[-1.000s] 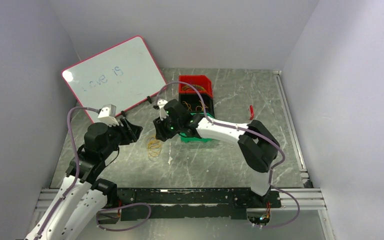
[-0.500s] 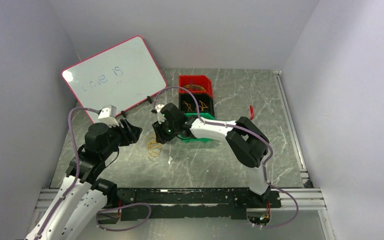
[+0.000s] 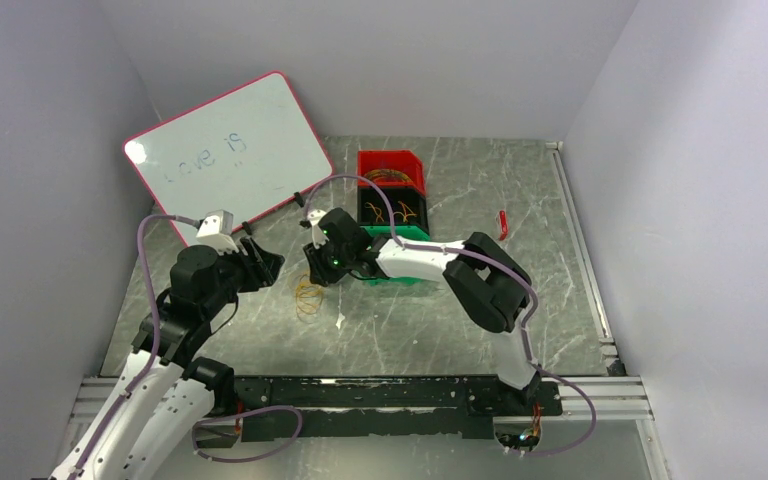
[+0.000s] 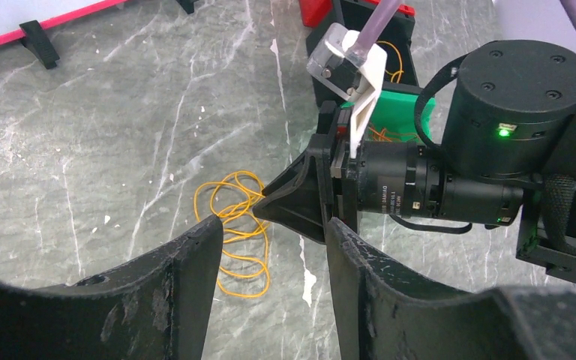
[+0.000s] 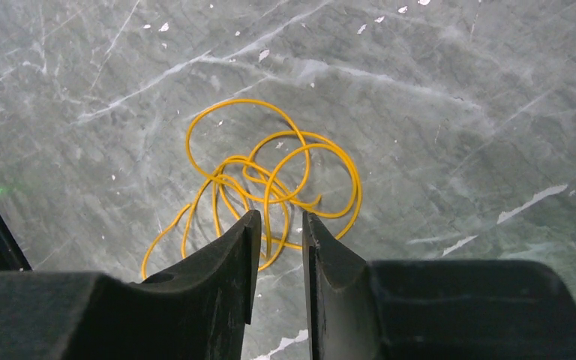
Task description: Untangle the cables
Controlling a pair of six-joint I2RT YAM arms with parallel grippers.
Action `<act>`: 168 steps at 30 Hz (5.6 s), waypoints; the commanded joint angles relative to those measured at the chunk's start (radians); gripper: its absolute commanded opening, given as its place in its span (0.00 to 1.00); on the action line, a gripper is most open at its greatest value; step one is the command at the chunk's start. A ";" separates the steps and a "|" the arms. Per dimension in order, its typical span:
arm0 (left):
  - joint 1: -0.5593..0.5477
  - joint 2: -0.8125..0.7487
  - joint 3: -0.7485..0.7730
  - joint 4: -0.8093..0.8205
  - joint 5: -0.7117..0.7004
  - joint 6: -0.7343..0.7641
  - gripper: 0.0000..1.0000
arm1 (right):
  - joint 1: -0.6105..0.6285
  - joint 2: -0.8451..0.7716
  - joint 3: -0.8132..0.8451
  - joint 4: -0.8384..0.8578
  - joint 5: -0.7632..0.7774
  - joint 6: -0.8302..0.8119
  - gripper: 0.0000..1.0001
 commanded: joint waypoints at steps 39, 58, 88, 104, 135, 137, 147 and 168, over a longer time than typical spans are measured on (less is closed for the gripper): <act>0.004 -0.068 0.042 0.151 0.151 0.127 0.65 | -0.065 -0.388 0.202 -0.334 0.020 -0.030 0.00; 0.003 0.099 0.066 0.484 0.522 0.294 1.00 | -0.123 -0.451 0.286 -0.392 -0.158 0.062 0.00; -0.056 0.345 0.045 0.782 0.528 0.321 0.95 | -0.124 -0.473 0.329 -0.345 -0.327 0.151 0.00; -0.057 0.431 -0.039 0.835 0.481 0.223 0.46 | -0.125 -0.537 0.311 -0.229 -0.409 0.194 0.00; -0.056 0.294 -0.281 0.678 0.233 0.092 0.07 | -0.147 -0.963 0.151 -0.126 0.252 0.008 0.00; -0.057 0.292 -0.279 0.656 0.210 0.091 0.07 | -0.146 -0.980 0.139 -0.117 0.281 0.003 0.00; -0.057 0.299 -0.266 0.561 0.115 0.071 0.32 | -0.147 -1.012 0.116 -0.100 0.308 -0.001 0.00; -0.056 0.118 -0.203 0.550 0.271 0.099 0.48 | -0.147 -0.958 0.117 -0.170 0.309 0.035 0.00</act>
